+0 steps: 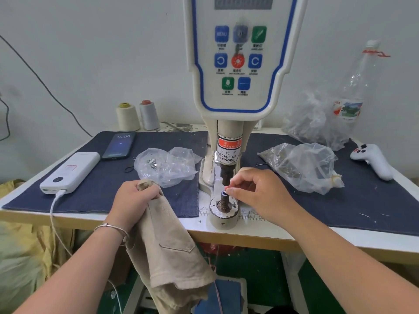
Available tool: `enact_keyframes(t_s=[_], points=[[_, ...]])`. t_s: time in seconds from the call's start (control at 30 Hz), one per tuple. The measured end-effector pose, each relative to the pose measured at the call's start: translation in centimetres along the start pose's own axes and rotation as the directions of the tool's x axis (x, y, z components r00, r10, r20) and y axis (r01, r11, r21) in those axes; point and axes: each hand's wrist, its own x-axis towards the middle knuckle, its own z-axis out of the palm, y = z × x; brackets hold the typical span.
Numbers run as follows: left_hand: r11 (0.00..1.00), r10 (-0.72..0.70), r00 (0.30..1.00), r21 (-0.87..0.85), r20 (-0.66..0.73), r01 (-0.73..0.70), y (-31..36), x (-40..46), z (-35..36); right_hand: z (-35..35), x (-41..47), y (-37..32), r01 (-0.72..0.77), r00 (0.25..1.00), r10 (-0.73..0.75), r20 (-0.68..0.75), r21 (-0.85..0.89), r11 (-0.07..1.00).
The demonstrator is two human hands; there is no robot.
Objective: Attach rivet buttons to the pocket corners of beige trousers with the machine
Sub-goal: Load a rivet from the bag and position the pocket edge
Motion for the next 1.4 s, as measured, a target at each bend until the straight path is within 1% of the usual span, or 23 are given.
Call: enact_keyframes(t_s=[0.23, 0.4, 0.9, 1.03, 1.1, 1.17, 1.27, 1.33, 1.4], points=[[1.0, -0.006, 1.0, 0.001, -0.006, 0.006, -0.1, 0.1, 0.0, 0.0, 0.4, 0.1, 0.018, 1.0, -0.017, 0.018, -0.051, 0.999], [1.0, -0.011, 1.0, -0.002, 0.002, 0.011, 0.0, 0.0, 0.0, -0.1, 0.6, 0.1, 0.016, 0.999, -0.015, 0.033, -0.023, 1.0], [1.0, -0.027, 1.0, 0.009, -0.001, 0.027, 0.6, -0.3, -0.1, -0.6, 0.9, 0.1, -0.01, 0.998, 0.013, 0.061, -0.05, 0.999], [0.999, -0.032, 0.999, 0.012, -0.004, 0.032, 0.5, -0.3, -0.1, -0.6, 0.8, 0.0, -0.009, 0.998, 0.012, 0.061, -0.034, 0.999], [0.999, -0.033, 0.999, 0.014, -0.005, 0.033, 0.4, -0.2, -0.2, -0.7, 0.7, -0.2, -0.017, 0.999, 0.017, 0.049, -0.015, 1.0], [0.999, -0.032, 0.999, 0.016, 0.001, 0.032, 0.4, -0.2, -0.2, -0.9, 0.5, -0.4, -0.028, 1.0, 0.028, -0.004, 0.001, 1.0], [0.998, -0.062, 0.996, 0.019, 0.058, 0.061, 0.9, -0.5, -0.7, -1.6, -1.4, -0.7, -0.04, 0.989, 0.052, -0.141, 0.089, 0.995], [0.996, -0.092, 0.982, 0.02, 0.166, 0.09, 1.6, -1.3, -1.6, -1.9, -4.0, -0.9, -0.009, 0.978, 0.034, -0.205, 0.123, 0.992], [0.994, -0.105, 0.943, 0.001, 0.317, 0.11, 2.5, -2.6, -3.0, -1.9, -6.7, -1.4, 0.023, 0.97, 0.008, -0.242, 0.124, 0.992]])
